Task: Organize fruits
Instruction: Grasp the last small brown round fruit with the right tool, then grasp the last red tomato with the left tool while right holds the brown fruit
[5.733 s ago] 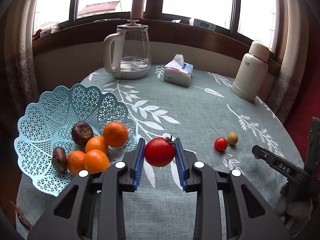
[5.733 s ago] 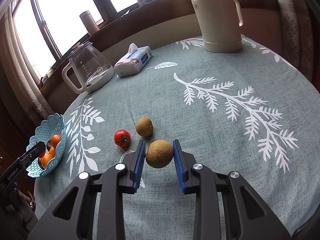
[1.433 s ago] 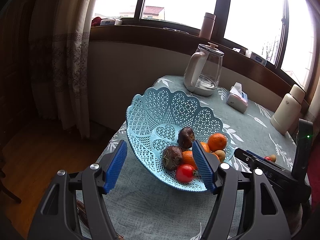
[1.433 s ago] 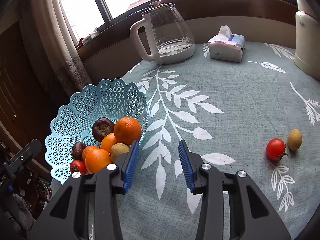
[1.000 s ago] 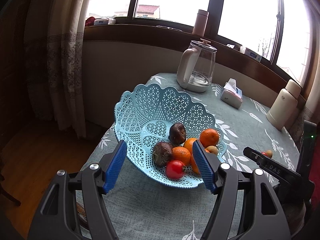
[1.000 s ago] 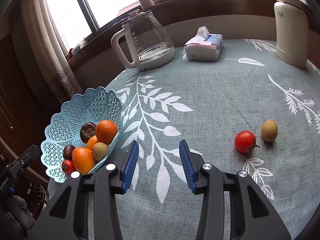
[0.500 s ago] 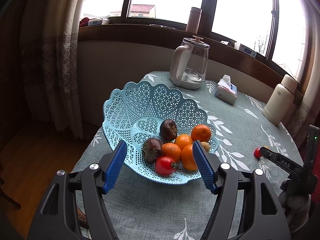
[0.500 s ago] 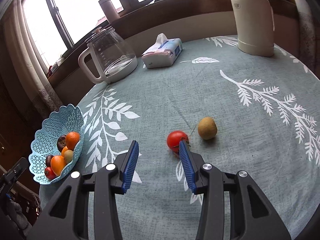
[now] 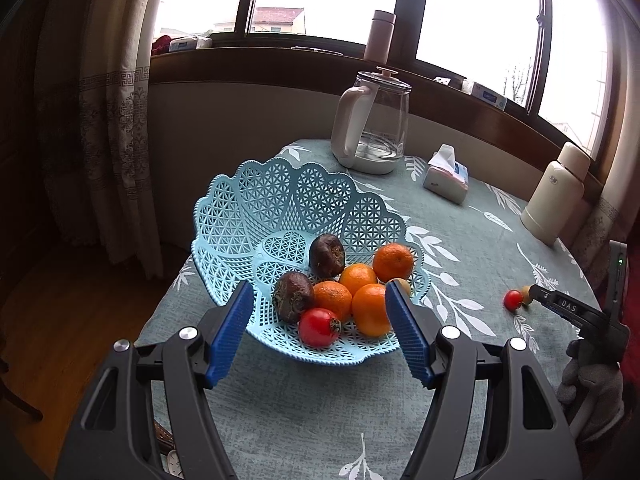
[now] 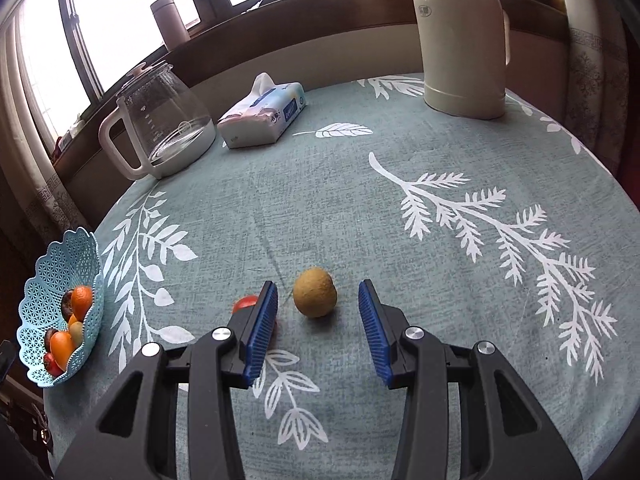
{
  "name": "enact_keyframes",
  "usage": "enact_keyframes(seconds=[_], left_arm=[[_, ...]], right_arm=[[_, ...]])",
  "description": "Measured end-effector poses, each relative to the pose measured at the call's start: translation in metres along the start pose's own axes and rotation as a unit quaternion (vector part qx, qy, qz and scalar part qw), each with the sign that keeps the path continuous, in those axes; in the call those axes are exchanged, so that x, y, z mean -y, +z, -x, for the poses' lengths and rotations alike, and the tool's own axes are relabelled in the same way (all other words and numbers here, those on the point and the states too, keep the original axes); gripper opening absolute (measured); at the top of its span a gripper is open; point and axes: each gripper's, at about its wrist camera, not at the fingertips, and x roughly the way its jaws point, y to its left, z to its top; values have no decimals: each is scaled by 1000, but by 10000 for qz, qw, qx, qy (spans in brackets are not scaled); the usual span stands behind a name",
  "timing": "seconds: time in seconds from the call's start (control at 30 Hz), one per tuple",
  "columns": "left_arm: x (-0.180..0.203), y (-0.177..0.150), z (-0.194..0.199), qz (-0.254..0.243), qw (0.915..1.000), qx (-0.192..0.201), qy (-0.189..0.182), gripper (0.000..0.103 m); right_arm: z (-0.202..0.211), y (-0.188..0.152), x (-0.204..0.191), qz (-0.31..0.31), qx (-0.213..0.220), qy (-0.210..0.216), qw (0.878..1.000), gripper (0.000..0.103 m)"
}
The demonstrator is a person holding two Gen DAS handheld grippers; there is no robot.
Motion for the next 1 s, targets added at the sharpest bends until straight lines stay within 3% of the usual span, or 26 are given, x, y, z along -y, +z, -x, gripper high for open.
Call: enact_keyframes(seconds=[0.17, 0.53, 1.0], left_arm=[[0, 0, 0, 8, 10000, 1, 6, 70], [7, 2, -2, 13, 10000, 0, -52, 70], [63, 1, -18, -414, 9983, -138, -379, 70]], right_arm=[[-13, 6, -5, 130, -191, -10, 9997, 42], [-25, 5, -3, 123, -454, 146, 9988, 25], [17, -1, 27, -64, -61, 222, 9997, 25]])
